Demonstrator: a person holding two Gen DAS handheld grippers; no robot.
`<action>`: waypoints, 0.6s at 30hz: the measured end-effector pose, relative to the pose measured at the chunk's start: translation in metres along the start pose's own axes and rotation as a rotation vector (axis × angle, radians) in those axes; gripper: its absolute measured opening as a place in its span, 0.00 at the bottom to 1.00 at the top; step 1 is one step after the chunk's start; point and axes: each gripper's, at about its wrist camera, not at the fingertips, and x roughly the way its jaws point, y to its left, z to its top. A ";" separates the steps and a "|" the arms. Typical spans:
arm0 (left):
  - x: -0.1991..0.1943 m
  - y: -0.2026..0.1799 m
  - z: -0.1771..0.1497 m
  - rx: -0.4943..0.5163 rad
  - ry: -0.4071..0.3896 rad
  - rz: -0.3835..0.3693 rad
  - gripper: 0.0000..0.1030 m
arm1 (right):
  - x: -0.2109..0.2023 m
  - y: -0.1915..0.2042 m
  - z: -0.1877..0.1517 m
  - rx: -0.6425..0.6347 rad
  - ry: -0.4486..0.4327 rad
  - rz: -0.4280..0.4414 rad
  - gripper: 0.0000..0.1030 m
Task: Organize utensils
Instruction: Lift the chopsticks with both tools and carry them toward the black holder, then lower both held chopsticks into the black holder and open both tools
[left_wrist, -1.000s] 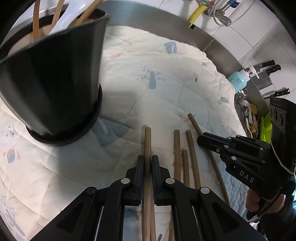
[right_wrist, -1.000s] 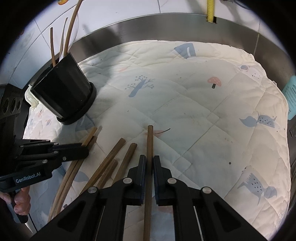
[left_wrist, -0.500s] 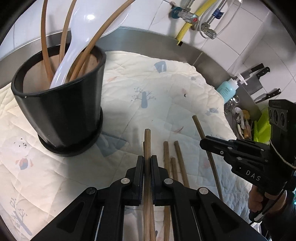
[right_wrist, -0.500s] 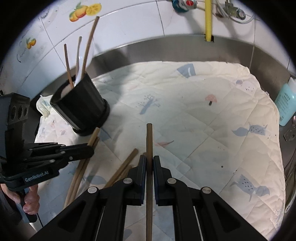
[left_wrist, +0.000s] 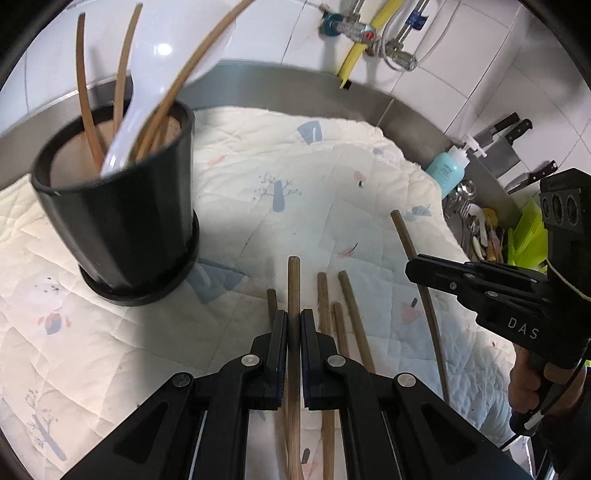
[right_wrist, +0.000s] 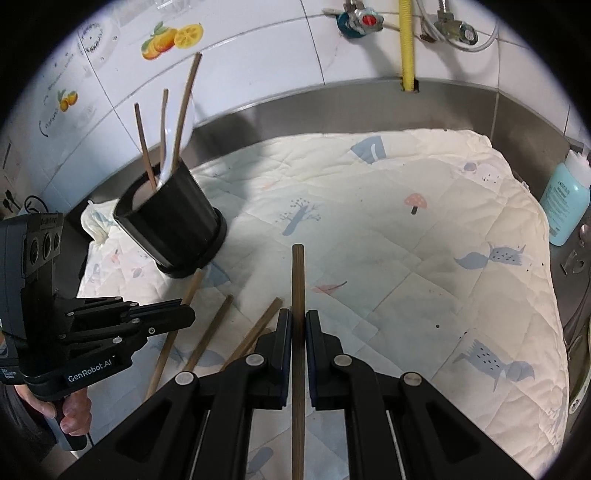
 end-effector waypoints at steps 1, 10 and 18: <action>-0.005 0.000 0.000 0.003 -0.010 0.003 0.06 | -0.003 0.001 0.001 0.001 -0.008 0.004 0.09; -0.084 -0.002 0.001 0.006 -0.171 0.023 0.06 | -0.044 0.016 0.006 -0.044 -0.104 0.030 0.09; -0.170 0.001 0.017 0.004 -0.370 0.075 0.06 | -0.078 0.035 0.021 -0.093 -0.204 0.058 0.09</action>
